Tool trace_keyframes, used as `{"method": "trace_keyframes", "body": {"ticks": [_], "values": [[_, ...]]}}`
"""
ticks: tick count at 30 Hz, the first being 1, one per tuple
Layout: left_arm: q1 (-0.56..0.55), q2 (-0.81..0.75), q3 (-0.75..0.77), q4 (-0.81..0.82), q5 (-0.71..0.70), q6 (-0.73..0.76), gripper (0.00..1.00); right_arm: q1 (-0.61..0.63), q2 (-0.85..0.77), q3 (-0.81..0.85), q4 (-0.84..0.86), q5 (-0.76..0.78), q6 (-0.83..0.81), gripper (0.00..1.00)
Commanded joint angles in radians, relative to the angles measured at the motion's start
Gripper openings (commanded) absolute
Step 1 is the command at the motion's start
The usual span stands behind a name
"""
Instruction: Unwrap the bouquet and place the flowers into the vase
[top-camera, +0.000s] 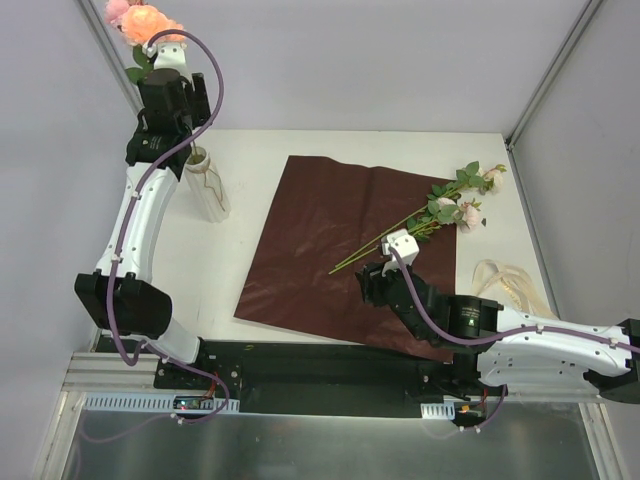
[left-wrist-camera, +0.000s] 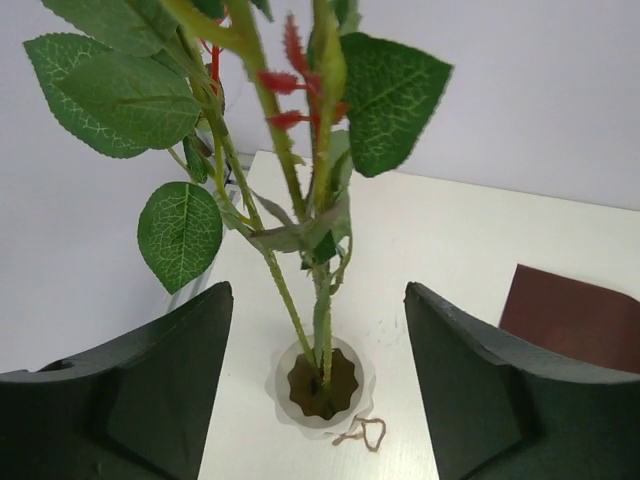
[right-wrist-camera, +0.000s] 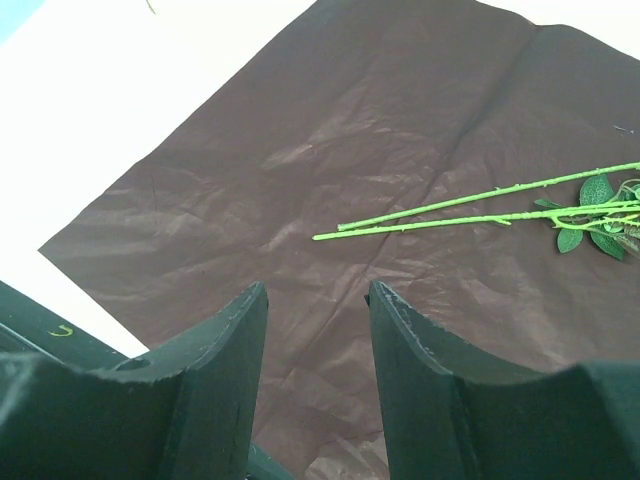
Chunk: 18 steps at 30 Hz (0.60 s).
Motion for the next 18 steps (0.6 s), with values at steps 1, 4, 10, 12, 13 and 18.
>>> {"method": "trace_keyframes", "body": {"ticks": [1, 4, 10, 12, 13, 18], "values": [[0.009, -0.080, -0.032, 0.047, 0.015, -0.032, 0.74, -0.003, 0.015, 0.042, -0.006, 0.012, 0.015, 0.48], [0.009, -0.139, -0.078, 0.050, 0.040, -0.059, 0.87, -0.003, 0.045, 0.059, -0.006, 0.003, 0.016, 0.48], [0.009, -0.281, -0.210, 0.050, 0.133, -0.141, 0.99, -0.003, 0.116, 0.092, -0.012, -0.009, 0.038, 0.48], [0.009, -0.350, -0.273, 0.048, 0.182, -0.188, 1.00, -0.004, 0.146, 0.105, -0.020, -0.006, 0.047, 0.47], [0.009, -0.373, -0.294, 0.048, 0.205, -0.203, 0.99, -0.007, 0.156, 0.111, -0.032, -0.005, 0.052, 0.47], [0.009, -0.517, -0.420, 0.050, 0.412, -0.296, 0.99, -0.033, 0.216, 0.158, -0.095, 0.006, 0.140, 0.47]]}}
